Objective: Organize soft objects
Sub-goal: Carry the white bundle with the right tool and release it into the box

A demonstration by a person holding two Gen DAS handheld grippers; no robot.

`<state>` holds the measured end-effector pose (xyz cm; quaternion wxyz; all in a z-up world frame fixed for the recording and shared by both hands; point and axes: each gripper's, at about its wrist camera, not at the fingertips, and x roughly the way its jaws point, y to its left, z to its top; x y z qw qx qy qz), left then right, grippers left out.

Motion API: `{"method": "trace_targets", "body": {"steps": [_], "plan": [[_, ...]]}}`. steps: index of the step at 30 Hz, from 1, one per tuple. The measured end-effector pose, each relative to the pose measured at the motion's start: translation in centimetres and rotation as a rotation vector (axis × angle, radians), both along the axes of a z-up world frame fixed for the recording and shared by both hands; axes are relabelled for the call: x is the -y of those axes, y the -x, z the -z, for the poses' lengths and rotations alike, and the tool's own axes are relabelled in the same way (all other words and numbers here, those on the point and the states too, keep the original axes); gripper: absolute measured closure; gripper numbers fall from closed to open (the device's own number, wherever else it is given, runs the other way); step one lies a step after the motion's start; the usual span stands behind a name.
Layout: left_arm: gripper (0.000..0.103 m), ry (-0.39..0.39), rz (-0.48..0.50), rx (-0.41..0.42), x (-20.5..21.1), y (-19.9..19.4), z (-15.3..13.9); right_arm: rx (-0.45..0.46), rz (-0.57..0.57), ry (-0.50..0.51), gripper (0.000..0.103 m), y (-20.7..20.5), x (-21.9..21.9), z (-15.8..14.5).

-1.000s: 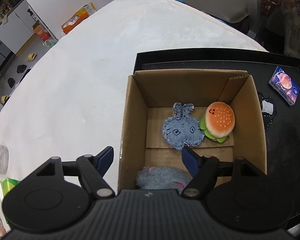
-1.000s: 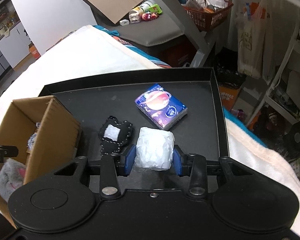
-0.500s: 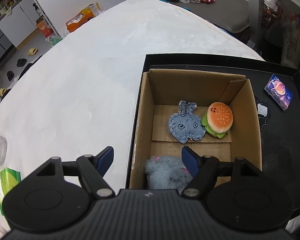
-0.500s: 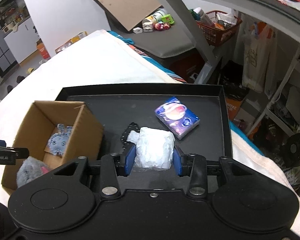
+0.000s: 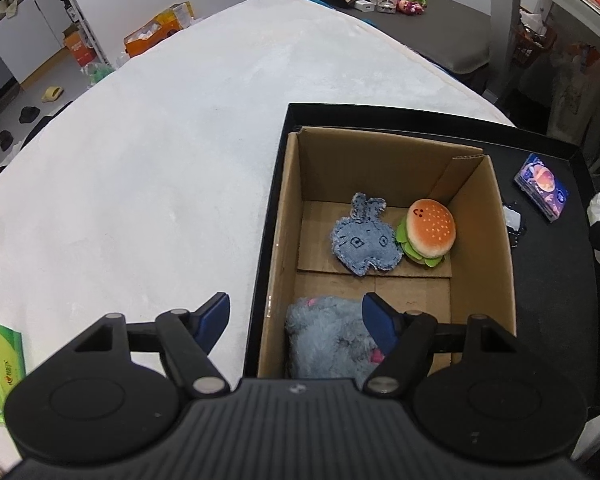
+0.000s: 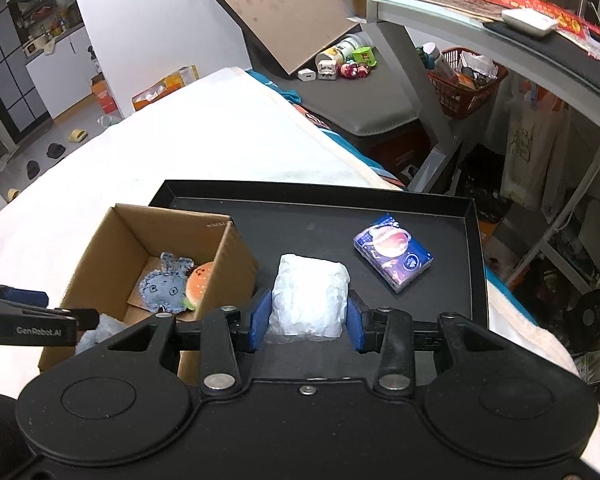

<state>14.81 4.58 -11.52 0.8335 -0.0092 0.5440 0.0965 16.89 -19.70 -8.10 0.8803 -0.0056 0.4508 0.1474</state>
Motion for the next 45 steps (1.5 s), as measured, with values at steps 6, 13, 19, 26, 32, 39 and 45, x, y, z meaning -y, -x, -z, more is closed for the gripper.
{"method": "trace_targets", "body": {"steps": [6,13,19,26,32,39,45], "plan": [[0.033,0.019,0.002,0.018,-0.5,0.5,-0.1,0.007,-0.012,0.005,0.064,0.7,-1.2,-0.8],[0.036,0.034,-0.008,0.025,-1.5,1.2,0.0,0.014,-0.042,0.015,0.064,1.0,-2.6,-1.2],[0.044,0.056,-0.024,0.022,-2.3,1.4,0.5,0.014,-0.071,0.02,0.064,1.4,-4.0,-1.6],[0.067,0.094,-0.03,0.008,-2.9,1.6,1.5,0.013,-0.103,0.035,0.064,1.5,-5.7,-1.8],[0.072,0.117,-0.04,0.007,-3.6,1.6,2.3,0.007,-0.123,0.047,0.064,1.5,-7.1,-1.7],[0.085,0.151,-0.045,0.009,-4.5,1.7,3.1,-0.002,-0.145,0.058,0.063,1.6,-8.4,-1.1],[0.085,0.17,-0.044,0.018,-5.1,2.0,3.1,-0.009,-0.168,0.059,0.063,1.6,-9.8,-0.7]]}}
